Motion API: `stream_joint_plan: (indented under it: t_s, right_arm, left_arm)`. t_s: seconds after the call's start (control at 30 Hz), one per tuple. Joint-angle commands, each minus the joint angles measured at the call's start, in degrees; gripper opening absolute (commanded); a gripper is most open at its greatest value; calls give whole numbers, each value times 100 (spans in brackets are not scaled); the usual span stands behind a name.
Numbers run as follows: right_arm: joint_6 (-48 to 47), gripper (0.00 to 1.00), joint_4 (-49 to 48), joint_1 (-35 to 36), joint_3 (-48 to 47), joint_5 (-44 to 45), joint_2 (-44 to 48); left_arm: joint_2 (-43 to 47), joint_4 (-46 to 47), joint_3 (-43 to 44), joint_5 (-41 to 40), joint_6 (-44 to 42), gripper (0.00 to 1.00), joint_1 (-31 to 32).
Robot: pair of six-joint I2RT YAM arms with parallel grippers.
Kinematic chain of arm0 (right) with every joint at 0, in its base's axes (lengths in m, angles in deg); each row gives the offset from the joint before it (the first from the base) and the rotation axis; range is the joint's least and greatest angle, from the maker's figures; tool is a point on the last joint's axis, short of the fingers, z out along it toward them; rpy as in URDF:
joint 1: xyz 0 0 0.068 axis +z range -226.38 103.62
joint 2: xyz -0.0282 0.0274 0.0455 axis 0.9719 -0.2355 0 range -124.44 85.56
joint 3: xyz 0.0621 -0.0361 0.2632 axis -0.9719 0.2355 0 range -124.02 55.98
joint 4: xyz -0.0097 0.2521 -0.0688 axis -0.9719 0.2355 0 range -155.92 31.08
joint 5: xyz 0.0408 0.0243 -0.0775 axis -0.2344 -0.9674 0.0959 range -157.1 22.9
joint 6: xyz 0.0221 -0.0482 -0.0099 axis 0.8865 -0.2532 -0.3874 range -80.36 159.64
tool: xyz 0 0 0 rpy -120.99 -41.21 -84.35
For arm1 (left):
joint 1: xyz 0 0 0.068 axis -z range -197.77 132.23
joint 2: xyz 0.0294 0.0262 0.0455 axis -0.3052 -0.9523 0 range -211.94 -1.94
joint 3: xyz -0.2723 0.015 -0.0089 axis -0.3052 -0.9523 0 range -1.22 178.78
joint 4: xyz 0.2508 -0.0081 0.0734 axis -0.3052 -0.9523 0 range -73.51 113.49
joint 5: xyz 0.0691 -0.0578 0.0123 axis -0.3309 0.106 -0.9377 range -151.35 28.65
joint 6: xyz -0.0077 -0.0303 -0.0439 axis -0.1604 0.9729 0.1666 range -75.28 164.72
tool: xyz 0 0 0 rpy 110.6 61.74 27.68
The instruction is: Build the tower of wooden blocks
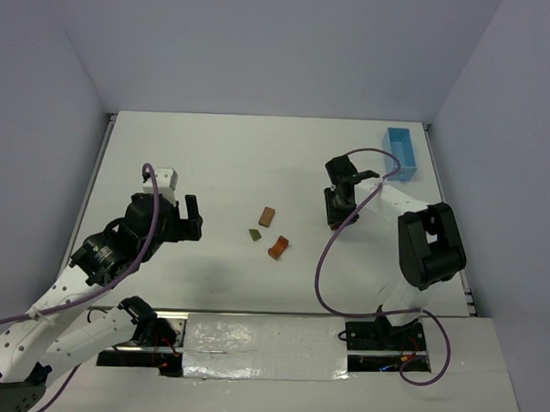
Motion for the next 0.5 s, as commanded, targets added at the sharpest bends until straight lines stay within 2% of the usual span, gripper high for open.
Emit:
stream_joint_plan:
  t_s: [0.0,0.23,0.47]
  right_arm:
    - [-159,23,126,-30,-68,-22,202]
    - [-238,17,232,-21,-112,163,132]
    - [-326,19,249,-21,-199,198,150]
  left_arm:
    - [5,211,28,39,-183,99,13]
    - [23,246,10,109,-218,99,13]
    - [14,246,10,144,-236,99,13]
